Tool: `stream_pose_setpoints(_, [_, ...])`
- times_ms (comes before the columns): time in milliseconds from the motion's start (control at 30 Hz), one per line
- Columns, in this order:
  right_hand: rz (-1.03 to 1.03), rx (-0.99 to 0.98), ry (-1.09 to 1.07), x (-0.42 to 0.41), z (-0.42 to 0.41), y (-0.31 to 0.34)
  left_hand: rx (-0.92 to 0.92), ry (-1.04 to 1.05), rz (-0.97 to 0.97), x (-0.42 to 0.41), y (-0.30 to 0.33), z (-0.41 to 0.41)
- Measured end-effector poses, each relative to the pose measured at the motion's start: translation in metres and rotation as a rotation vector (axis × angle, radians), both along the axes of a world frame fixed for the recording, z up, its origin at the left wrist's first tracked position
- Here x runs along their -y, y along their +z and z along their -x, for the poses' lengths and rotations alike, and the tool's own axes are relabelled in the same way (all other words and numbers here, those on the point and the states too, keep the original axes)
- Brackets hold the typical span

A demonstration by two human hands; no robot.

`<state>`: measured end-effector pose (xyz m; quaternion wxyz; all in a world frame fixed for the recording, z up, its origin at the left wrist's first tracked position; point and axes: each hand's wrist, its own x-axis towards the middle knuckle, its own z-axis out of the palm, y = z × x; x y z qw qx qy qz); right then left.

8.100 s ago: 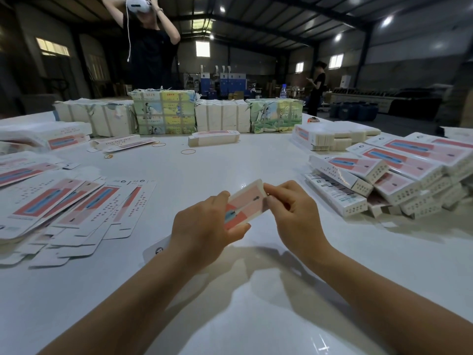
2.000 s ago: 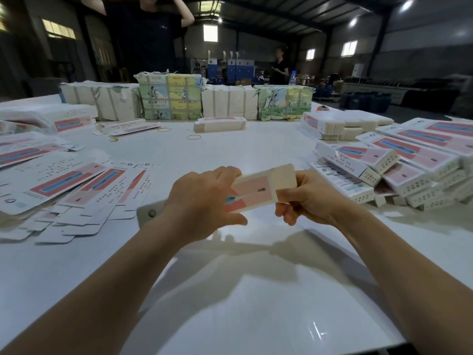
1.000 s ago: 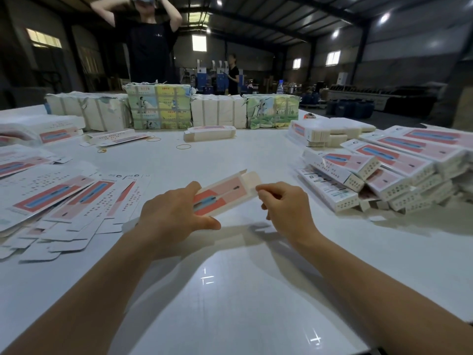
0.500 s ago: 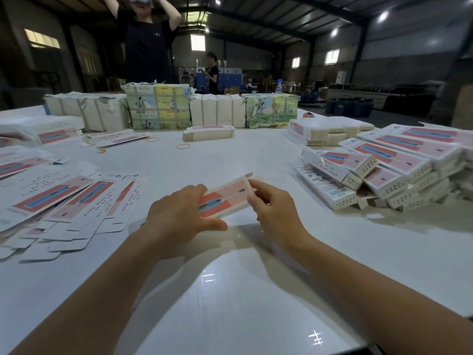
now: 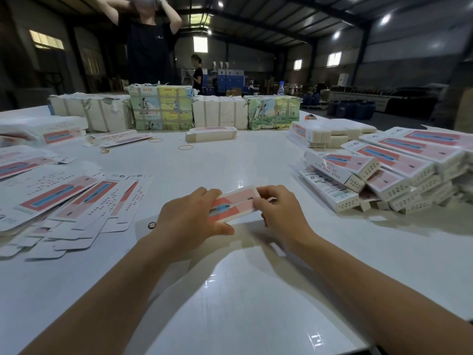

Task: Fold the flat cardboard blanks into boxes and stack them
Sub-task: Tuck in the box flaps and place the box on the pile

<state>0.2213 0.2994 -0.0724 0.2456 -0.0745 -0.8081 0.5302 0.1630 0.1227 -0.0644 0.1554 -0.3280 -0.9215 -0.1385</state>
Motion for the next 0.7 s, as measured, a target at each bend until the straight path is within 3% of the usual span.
stream_pose_setpoints(233, [-0.092,-0.016,0.039,-0.002,-0.001,0.004,-0.016,0.026,-0.015,-0.004,-0.004,-0.001])
stream_pose_setpoints(333, [-0.269,-0.03,-0.181,-0.011,0.001,0.006,0.004,0.037,-0.09,-0.002,-0.003,0.003])
stream_pose_setpoints(400, [-0.084,0.05,-0.186,-0.017,0.005,0.006,0.014,0.031,-0.12,0.0,-0.002,0.004])
stream_pose_setpoints(500, [0.575,0.193,0.107,-0.015,0.006,0.008,0.043,0.007,-0.114,-0.002,-0.004,0.001])
stream_pose_setpoints(533, [0.638,0.158,0.15,-0.012,0.007,0.007,0.05,-0.003,-0.111,-0.004,-0.005,0.0])
stream_pose_setpoints(600, [0.399,0.015,0.108,-0.008,0.005,0.003,0.044,-0.014,-0.101,-0.007,-0.005,-0.002])
stream_pose_setpoints(700, [-0.357,-0.14,-0.069,0.001,-0.002,-0.002,0.006,-0.013,-0.115,-0.007,-0.005,-0.002])
